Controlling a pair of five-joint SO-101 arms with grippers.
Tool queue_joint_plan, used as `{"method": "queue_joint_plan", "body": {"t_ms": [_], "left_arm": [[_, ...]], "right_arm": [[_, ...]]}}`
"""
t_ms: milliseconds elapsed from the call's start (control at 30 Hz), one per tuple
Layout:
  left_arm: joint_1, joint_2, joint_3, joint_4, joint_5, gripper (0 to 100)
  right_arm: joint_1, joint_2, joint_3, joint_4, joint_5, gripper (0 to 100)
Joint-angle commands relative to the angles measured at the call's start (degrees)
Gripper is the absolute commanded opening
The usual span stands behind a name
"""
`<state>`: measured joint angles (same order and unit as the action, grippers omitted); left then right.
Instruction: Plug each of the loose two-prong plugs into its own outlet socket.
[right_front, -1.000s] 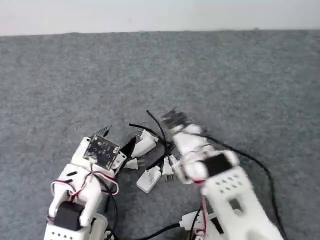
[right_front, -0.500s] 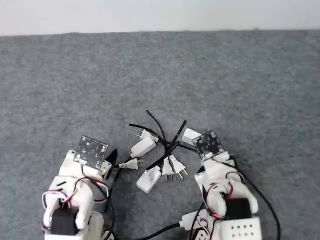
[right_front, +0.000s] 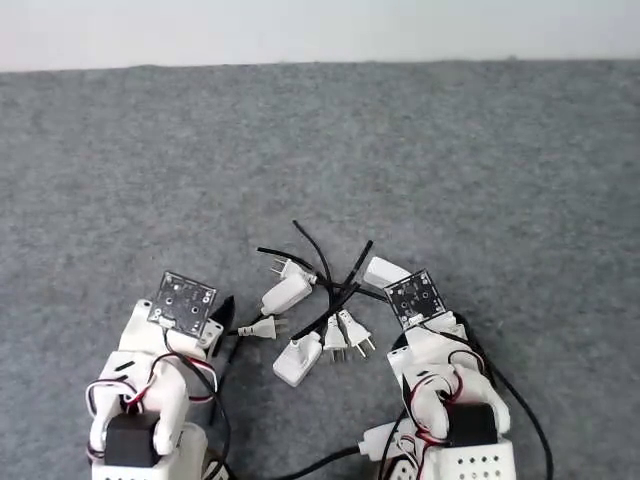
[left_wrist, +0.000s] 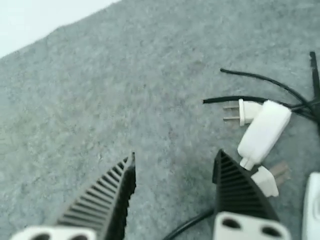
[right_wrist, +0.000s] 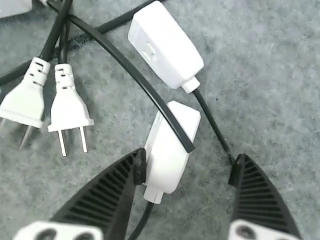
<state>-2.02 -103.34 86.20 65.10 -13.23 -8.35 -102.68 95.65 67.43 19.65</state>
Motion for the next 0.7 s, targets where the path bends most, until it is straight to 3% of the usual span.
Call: {"method": "queue_joint_plan", "body": {"t_ms": [0,167,667], "left_arm": [[-1.41,-0.44,1.54,-2.90,-0.09,25],[-2.90,-0.44,4.09,-7.38,1.32,25],[-2.73,-0.35,6.46,-10.64,2.20,25]], "right_arm": [[0.31,1.10,0.88,-0.40,0.53,27.8],[0.22,1.10,0.88,-0.40,0.53,27.8],[0.22,1.10,0.88,-0.40,0.53,27.8]]}}
